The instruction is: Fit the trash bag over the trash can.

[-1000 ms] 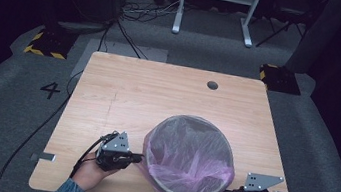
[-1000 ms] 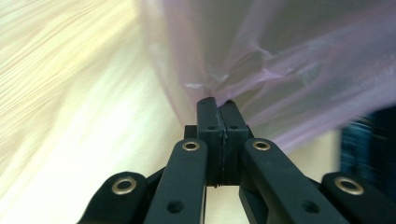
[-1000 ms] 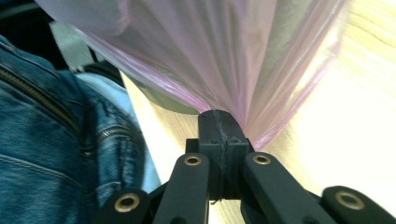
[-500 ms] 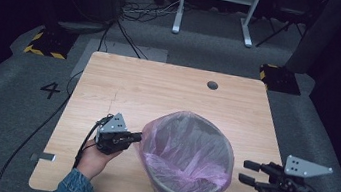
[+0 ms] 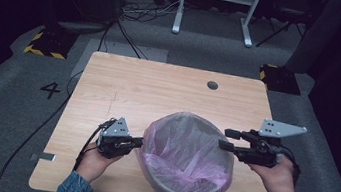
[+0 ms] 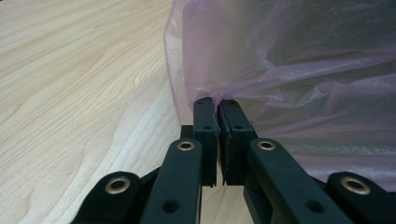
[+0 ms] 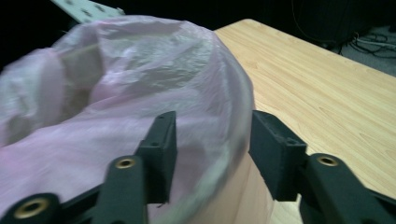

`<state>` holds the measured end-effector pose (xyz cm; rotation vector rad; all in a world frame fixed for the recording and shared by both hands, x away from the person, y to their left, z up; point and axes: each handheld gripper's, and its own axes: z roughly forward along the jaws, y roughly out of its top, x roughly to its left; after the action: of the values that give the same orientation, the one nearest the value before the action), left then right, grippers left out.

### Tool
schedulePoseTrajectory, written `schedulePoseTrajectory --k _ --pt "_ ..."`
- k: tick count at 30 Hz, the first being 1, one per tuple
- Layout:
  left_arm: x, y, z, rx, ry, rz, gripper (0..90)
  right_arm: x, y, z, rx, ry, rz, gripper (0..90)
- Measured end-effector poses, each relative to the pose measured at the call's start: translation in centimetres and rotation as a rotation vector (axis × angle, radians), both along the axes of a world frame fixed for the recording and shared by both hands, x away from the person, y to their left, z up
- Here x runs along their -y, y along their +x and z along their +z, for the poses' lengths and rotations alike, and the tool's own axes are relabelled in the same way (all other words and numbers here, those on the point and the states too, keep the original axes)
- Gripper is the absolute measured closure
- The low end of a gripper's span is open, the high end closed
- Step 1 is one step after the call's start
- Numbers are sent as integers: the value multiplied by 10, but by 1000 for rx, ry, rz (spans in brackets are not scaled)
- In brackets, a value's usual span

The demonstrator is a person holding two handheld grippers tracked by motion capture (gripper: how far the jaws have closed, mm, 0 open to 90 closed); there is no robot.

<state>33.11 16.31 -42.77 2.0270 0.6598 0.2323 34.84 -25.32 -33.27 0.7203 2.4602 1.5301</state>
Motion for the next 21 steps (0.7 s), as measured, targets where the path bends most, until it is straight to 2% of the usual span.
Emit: schedulePoseTrajectory --k 2,3,7,9,11,14,16,21 --pt "-3 -2 2 3 -20 3 864 -5 6 -2 6 -34 -24 699" --pt "-3 -3 3 5 -23 4 864 -5 9 -2 12 -36 -32 725" --pt "-4 -8 6 24 -32 5 864 -1 9 4 40 4 -46 896" --pt "-4 -9 6 29 -31 12 864 0 8 7 62 -9 -69 898" --pt "-5 -6 8 34 -23 19 865 0 9 8 60 -14 -68 900" --pt "-6 0 7 21 -36 41 868 3 14 4 74 -52 -99 900" --pt "-4 3 3 11 -23 41 872 9 23 -5 38 -54 -117 900" --pt "5 7 -9 -21 56 32 873 19 41 -40 -76 -80 -144 900"
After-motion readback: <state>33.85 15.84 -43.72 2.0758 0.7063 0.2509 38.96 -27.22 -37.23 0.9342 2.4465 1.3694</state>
